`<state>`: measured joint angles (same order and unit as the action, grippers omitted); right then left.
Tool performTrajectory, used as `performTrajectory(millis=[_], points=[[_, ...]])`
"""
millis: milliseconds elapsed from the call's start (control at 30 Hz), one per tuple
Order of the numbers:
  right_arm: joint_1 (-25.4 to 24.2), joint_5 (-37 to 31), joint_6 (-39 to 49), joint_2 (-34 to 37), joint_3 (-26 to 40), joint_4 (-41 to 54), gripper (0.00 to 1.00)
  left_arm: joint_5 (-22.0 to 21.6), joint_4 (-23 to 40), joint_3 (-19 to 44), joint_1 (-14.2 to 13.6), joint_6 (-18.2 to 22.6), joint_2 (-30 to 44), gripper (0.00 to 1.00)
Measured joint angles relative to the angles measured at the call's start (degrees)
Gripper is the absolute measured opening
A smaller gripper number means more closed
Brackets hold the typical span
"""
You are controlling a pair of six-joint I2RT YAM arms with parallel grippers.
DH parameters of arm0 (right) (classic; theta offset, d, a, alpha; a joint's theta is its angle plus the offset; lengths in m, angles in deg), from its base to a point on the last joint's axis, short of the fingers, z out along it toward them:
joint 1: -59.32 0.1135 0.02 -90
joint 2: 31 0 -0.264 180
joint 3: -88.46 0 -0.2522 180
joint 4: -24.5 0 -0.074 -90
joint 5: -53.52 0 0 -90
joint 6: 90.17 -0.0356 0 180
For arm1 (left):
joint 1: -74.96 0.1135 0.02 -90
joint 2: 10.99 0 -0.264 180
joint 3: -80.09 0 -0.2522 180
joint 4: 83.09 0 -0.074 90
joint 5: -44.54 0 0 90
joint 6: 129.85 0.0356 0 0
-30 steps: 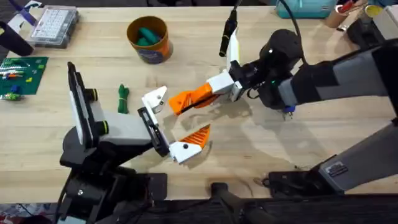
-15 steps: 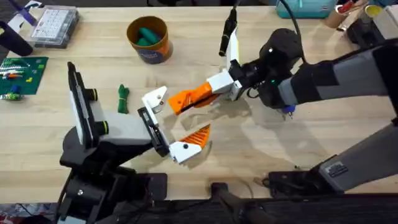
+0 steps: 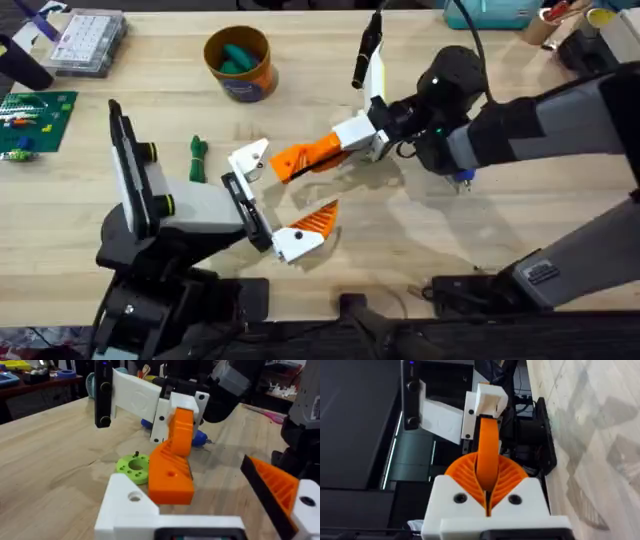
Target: Pick up the gripper from the table and insert it into the empty holder that is missing its gripper. Then pick up a screw, insert it into the mounting hole, and use the screwdriver to tighten it. Finally, clean up the table by picking up the vegetable and placing it into the bucket.
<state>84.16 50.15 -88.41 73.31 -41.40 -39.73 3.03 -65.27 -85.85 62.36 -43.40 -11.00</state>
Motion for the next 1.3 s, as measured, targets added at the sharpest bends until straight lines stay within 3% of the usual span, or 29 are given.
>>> performTrajectory(millis=[1300], points=[[2.28,-3.45,-0.09,0.0,0.0,0.02,0.01,0.0,0.0,0.0,0.0,0.0,0.0,0.991]])
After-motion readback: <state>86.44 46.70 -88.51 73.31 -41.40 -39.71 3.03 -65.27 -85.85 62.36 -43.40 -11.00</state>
